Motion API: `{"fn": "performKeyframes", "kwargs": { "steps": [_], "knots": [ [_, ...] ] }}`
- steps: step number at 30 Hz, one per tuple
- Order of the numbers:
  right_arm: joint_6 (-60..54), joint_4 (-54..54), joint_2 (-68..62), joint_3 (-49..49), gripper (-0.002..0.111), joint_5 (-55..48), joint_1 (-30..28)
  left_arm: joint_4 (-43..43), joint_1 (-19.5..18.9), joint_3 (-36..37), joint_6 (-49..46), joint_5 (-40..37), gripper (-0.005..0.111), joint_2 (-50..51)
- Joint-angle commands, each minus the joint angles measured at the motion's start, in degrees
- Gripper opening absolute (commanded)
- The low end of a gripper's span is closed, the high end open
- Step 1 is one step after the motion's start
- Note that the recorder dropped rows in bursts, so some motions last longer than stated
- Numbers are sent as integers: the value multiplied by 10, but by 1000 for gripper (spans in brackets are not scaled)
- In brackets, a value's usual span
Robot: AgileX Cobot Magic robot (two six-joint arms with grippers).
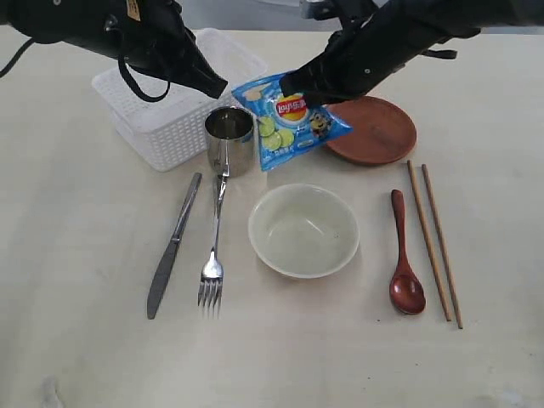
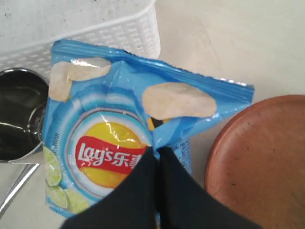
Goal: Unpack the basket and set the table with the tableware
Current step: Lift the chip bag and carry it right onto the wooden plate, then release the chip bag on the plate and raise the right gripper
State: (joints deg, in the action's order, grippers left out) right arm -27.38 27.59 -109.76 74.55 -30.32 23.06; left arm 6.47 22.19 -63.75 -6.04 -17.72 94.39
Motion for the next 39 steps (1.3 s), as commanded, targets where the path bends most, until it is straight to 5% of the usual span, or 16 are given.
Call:
{"fn": "performKeyframes", "kwargs": {
  "steps": [1, 14, 28, 35, 39],
  "knots": [
    [12, -53, 31, -1, -1, 0, -5, -7, -2, 1, 3, 3, 0, -6],
    [85, -96, 37, -1, -1, -14, -117, -7, -2, 1, 3, 3, 0, -6],
    [85, -79, -43, -1, 0, -27, -132, -7, -2, 1, 3, 3, 0, -4],
    [85, -79, -40, -1, 46, -17, -132, -7, -2, 1, 3, 3, 0, -4],
    [85, -81, -27, -1, 46, 11, -132, -7, -2, 1, 3, 3, 0, -4]
  ]
}}
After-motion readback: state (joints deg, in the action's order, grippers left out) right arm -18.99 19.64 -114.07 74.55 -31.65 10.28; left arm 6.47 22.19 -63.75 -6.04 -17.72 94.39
